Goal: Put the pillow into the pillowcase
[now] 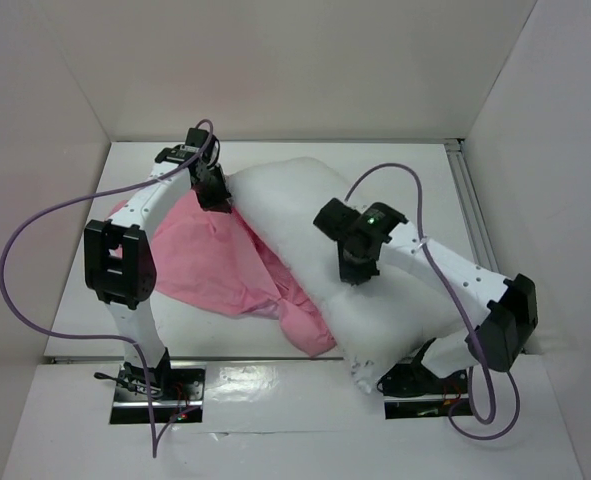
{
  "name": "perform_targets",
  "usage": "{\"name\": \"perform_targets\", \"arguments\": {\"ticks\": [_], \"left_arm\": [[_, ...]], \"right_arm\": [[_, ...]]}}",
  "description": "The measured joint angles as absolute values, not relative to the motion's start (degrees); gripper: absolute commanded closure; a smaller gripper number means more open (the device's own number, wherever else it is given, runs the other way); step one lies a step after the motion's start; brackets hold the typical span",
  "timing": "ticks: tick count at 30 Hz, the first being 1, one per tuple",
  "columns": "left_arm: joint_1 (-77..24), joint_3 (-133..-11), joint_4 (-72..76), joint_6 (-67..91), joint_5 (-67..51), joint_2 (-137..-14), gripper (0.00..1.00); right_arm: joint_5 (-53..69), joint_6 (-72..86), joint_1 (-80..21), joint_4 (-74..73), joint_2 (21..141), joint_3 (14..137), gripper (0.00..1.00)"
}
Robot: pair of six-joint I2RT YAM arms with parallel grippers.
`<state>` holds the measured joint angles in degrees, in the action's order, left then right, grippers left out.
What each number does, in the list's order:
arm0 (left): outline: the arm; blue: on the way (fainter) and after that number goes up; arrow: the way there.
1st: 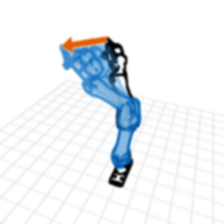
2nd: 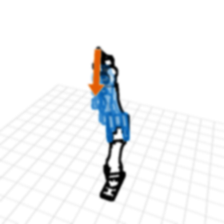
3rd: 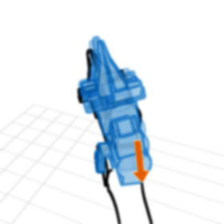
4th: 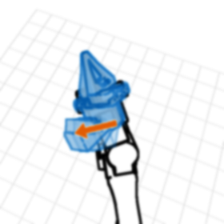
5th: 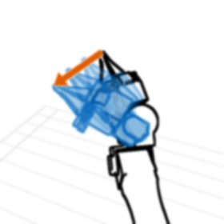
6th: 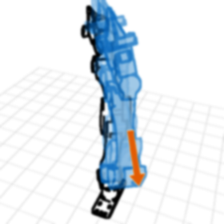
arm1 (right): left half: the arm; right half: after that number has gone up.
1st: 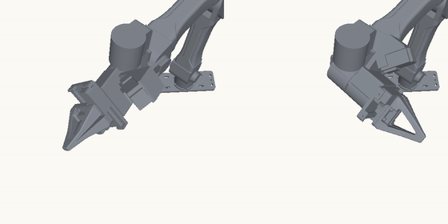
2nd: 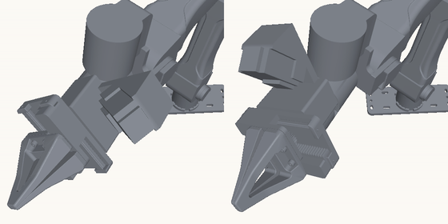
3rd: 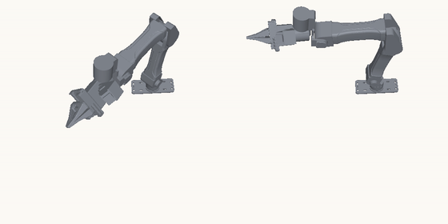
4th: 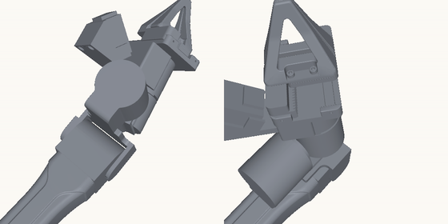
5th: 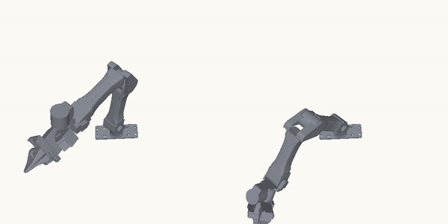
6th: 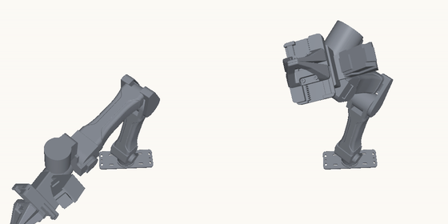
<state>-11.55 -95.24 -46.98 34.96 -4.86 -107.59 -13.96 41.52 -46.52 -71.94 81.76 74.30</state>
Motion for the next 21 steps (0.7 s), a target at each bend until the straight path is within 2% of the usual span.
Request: {"name": "perform_targets", "arguments": {"ticks": [7, 8, 9, 11, 12, 15, 16, 21], "left_arm": [[-10.8, -95.2, -46.2, 34.8, -4.9, -107.6, 1.0], [-10.4, -95.2, -46.2, 34.8, -5.1, -107.6, 1.0], [-10.0, -95.2, -46.3, 34.8, -5.2, -107.6, 1.0], [-9.6, -95.2, -46.3, 34.8, -5.8, -107.6, 1.0], [-9.4, -95.2, -46.3, 34.7, -6.0, -107.6, 1.0], [-9.3, -95.2, -46.2, 34.7, -6.6, -107.6, 1.0], [-9.3, -95.2, -46.2, 34.7, -6.7, -107.6, 1.0], [-9.5, -95.2, -46.3, 34.7, -6.7, -107.6, 1.0]], "right_arm": [[-33.0, 36.1, -34.4, -73.5, 82.0, 84.9, 1.0], [-35.7, 35.2, -32.9, -73.5, 82.2, 84.9, 0.93], [-38.2, 34.5, -31.7, -73.6, 82.8, 84.9, 0.64], [-40.9, 33.5, -30.6, -74.2, 84.8, 85.3, 0.29], [-41.4, 32.9, -30.6, -74.4, 85.9, 85.9, 0.2], [-39.8, 30.6, -32.0, -73.3, 86.7, 86.9, 0.13], [-38.3, 29.9, -32.5, -72.5, 86.3, 87.2, 0.08], [-30.3, 27.3, -33.6, -62.7, 85.5, 90.3, 0.0]]}}
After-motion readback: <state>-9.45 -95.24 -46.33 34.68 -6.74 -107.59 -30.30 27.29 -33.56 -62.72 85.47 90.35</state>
